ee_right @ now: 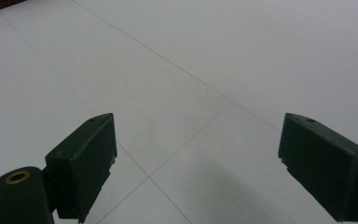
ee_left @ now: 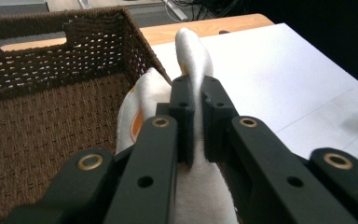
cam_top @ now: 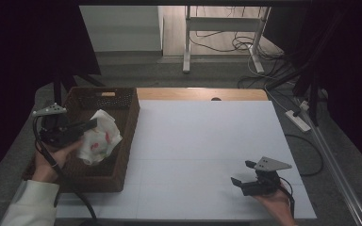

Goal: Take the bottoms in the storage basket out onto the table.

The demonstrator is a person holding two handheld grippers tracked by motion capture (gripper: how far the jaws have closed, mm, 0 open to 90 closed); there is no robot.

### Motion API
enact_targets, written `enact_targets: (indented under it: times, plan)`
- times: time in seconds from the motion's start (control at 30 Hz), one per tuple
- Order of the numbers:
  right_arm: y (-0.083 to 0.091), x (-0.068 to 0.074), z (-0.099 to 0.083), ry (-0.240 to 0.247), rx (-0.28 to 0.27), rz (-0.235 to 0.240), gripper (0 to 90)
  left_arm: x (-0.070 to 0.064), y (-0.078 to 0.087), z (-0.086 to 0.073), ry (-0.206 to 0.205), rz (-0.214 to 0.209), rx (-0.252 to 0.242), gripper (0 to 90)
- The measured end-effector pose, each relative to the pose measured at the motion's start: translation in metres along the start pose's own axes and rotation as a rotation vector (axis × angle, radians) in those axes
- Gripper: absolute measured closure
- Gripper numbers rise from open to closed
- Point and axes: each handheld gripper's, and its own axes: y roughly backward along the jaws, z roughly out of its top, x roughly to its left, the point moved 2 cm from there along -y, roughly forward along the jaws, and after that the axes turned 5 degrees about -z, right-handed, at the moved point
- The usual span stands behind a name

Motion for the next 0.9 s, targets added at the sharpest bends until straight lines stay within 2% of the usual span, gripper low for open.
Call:
enact_targets:
  times: [0.9]
  plan:
    - [0.000,0.000,0.000,0.000,-0.001,-0.002,11.6,-0.015,0.011,0.018,-0.001,-0.044,-0.097,84.9]
